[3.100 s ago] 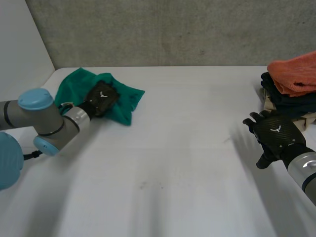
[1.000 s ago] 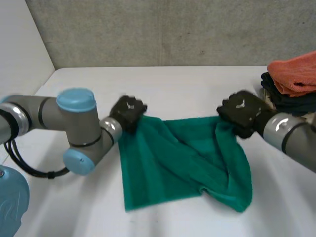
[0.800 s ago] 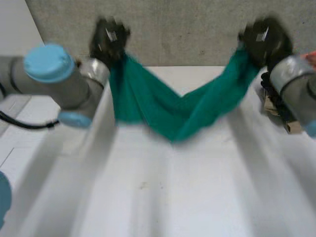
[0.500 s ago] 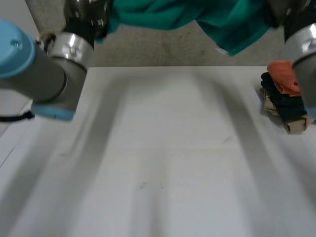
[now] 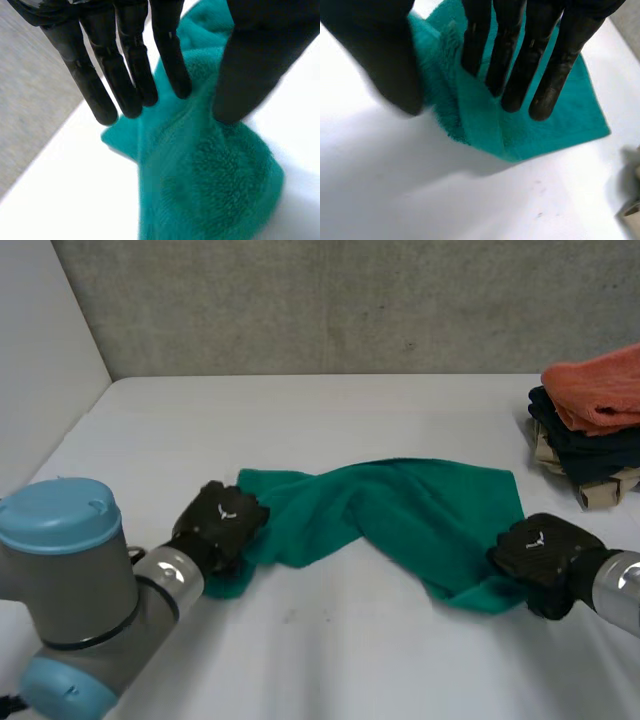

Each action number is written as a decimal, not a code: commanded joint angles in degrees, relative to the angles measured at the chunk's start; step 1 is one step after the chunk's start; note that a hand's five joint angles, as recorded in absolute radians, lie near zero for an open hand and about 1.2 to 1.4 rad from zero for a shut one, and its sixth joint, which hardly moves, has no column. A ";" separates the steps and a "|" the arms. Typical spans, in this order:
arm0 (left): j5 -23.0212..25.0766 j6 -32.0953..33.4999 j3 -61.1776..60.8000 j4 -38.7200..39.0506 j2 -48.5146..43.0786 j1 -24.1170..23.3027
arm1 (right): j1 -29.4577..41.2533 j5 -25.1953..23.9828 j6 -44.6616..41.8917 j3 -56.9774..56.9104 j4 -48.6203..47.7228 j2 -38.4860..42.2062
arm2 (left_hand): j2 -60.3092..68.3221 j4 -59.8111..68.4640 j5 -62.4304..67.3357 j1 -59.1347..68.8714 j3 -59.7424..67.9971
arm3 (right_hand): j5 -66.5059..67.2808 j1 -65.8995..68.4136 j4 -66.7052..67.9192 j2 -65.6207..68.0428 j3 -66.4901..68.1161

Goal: Fold the laundry.

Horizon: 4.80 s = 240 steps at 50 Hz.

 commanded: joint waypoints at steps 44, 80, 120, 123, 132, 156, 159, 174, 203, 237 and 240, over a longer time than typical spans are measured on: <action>0.39 -20.89 22.71 -20.48 -15.49 10.87 | 1.65 0.44 27.86 -16.50 -11.02 13.68 | -30.67 -31.16 -30.97 -29.31 -30.79 | -39.52 -28.67 -40.69 -39.23 -40.47; -1.89 -16.86 24.03 -14.59 -3.55 6.65 | 0.94 0.26 25.93 -21.07 -10.32 12.89 | 24.48 23.99 24.18 25.84 24.36 | -41.03 -30.18 -42.21 -40.75 -41.98; 3.99 13.65 23.24 3.95 15.44 -4.51 | 11.05 -5.28 32.25 -73.98 -14.53 57.53 | 24.48 23.99 24.18 25.84 24.36 | 16.90 27.75 15.73 17.19 15.96; 4.52 13.65 23.68 5.80 15.18 -4.34 | 11.05 -5.10 32.78 -74.69 -15.94 57.89 | 24.48 23.99 24.18 25.84 24.36 | 16.94 27.79 15.76 17.22 15.99; 6.80 13.30 24.11 12.83 15.09 -3.72 | 11.05 0.95 35.94 -73.55 -25.60 52.98 | 24.48 23.99 24.18 25.84 24.36 | 16.94 27.79 15.76 17.22 15.99; 6.72 13.21 18.33 14.94 12.98 0.23 | 7.01 -7.46 36.13 -37.34 -17.45 22.91 | 24.48 23.99 24.18 25.84 24.36 | 16.94 27.79 15.76 17.22 15.99; 6.63 13.12 16.74 14.94 12.89 0.59 | 7.10 -9.32 32.97 -36.54 -13.14 24.13 | 24.48 23.99 24.18 25.84 24.36 | 16.94 27.79 15.76 17.22 15.99; 7.16 13.12 16.21 14.86 16.76 -3.19 | 8.24 -10.37 30.32 -58.24 -18.58 40.12 | 24.48 23.99 24.18 25.84 24.36 | -51.30 -40.44 -52.47 -51.01 -52.24; 7.33 13.47 13.13 11.87 25.46 -8.73 | 16.06 -23.03 42.45 -80.93 -20.07 63.16 | 24.48 23.99 24.18 25.84 24.36 | -17.54 -6.69 -18.71 -17.25 -18.49; 7.33 13.12 15.50 11.96 24.76 -7.59 | 14.48 -17.32 41.49 -67.48 -20.95 47.60 | 24.48 23.99 24.18 25.84 24.36 | -35.70 -24.85 -36.87 -35.41 -36.65; 7.33 13.12 15.50 11.87 24.41 -7.59 | 14.65 -17.23 41.49 -67.48 -20.87 48.74 | 24.48 23.99 24.18 25.84 24.36 | -29.76 -18.91 -30.94 -29.48 -30.71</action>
